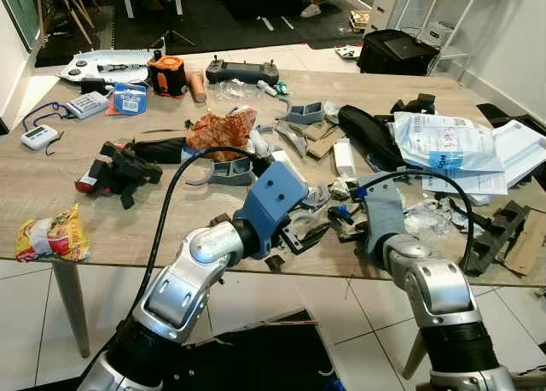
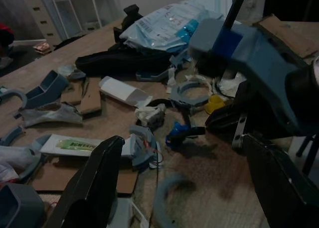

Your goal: Picking trash to rubbish bin

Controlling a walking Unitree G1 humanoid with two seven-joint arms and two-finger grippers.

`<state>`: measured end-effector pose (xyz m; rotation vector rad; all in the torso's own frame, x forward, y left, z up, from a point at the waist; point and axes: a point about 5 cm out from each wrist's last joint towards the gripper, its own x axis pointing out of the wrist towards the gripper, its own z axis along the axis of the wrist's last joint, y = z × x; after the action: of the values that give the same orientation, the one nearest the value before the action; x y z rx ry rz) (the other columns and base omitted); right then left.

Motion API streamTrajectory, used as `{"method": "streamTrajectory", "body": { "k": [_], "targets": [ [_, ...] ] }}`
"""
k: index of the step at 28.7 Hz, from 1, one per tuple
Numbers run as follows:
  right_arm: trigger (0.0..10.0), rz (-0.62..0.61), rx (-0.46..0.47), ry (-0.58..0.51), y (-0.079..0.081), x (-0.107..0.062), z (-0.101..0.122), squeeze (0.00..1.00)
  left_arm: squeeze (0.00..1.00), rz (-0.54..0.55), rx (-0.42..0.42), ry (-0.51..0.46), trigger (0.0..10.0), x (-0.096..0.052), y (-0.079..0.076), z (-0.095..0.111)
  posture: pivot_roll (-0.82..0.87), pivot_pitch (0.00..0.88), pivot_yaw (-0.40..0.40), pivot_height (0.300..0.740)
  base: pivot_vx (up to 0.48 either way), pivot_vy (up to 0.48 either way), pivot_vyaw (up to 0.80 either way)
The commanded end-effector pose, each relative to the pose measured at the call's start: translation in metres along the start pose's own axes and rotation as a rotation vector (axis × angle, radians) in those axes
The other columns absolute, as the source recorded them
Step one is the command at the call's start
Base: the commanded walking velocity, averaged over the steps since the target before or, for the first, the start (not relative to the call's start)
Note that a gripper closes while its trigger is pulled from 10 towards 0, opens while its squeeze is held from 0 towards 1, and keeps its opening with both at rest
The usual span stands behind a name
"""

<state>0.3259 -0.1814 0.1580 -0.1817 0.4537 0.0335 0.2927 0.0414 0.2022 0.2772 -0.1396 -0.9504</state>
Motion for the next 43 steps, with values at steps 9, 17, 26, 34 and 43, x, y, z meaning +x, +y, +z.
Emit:
{"method": "streamTrajectory", "body": {
  "k": [9, 17, 26, 34, 43],
  "targets": [
    [0.0, 0.039, 0.009, -0.15, -0.004, -0.008, 0.029, 0.0, 0.0, 0.04, 0.006, -0.006, 10.0, 0.001, 0.006, 0.0, -0.01, 0.137, 0.007, 0.74, 0.0, 0.0, 0.0],
    [10.0, 0.199, -0.136, -0.185, -0.014, -0.025, 0.045, 0.99, 0.0, 0.056, 0.016, 0.0, 10.0, -0.003, 0.015, 0.0, -0.01, 0.137, 0.023, 0.74, 0.0, 0.0, 0.0],
    [10.0, 0.399, -0.212, -0.131, -0.044, -0.052, 0.041, 1.0, 0.0, 0.073, 0.016, 0.005, 10.0, -0.008, 0.017, -0.002, -0.01, 0.154, 0.014, 0.74, 0.0, 0.0, 0.0],
    [10.0, 0.643, -0.312, 0.005, -0.055, -0.07, 0.025, 1.0, 0.0, 0.072, 0.016, 0.001, 10.0, -0.01, 0.016, -0.001, -0.01, 0.156, 0.009, 0.74, 0.0, 0.0, 0.0],
    [10.0, 0.584, -0.506, 0.062, -0.065, -0.054, 0.003, 1.0, 0.0, 0.08, 0.016, 0.001, 10.0, -0.01, 0.015, -0.002, -0.03, 0.155, -0.014, 0.74, 0.0, 0.0, 0.0]
  ]
}}
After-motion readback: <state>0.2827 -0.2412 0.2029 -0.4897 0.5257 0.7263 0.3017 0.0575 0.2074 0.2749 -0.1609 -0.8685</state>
